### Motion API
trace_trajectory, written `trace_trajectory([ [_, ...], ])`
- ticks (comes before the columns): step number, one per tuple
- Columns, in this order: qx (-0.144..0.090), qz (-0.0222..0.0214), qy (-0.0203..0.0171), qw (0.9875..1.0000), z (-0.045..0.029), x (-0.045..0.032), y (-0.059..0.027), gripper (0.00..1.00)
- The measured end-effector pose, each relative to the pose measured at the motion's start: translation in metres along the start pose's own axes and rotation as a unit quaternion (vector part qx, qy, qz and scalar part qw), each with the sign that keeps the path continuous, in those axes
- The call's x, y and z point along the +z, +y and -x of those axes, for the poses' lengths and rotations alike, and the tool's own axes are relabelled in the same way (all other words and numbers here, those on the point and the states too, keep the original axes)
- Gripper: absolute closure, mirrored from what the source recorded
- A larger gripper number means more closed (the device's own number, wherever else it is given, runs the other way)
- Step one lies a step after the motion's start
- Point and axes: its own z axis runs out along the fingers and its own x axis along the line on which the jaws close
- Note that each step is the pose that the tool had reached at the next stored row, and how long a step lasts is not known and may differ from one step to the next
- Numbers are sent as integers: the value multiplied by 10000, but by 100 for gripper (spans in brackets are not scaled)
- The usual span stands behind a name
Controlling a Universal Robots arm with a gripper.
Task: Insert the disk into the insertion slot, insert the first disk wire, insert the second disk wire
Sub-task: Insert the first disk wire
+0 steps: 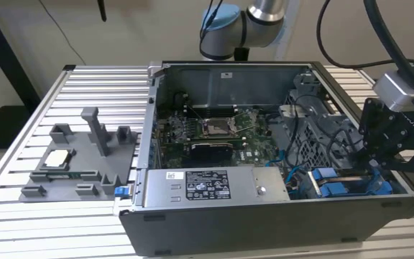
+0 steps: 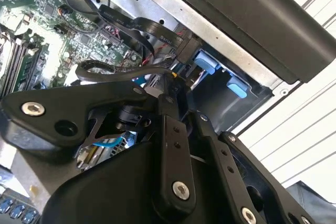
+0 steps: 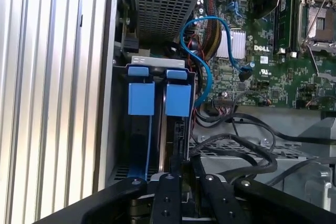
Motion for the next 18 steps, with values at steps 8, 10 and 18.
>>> trace_trajectory([
  [8, 1, 0, 0, 10000, -7, 24, -4, 81],
  [10, 1, 0, -1, 10000, -9, 29, -4, 81],
  [18, 4, 0, -1, 10000, -14, 54, -5, 81],
])
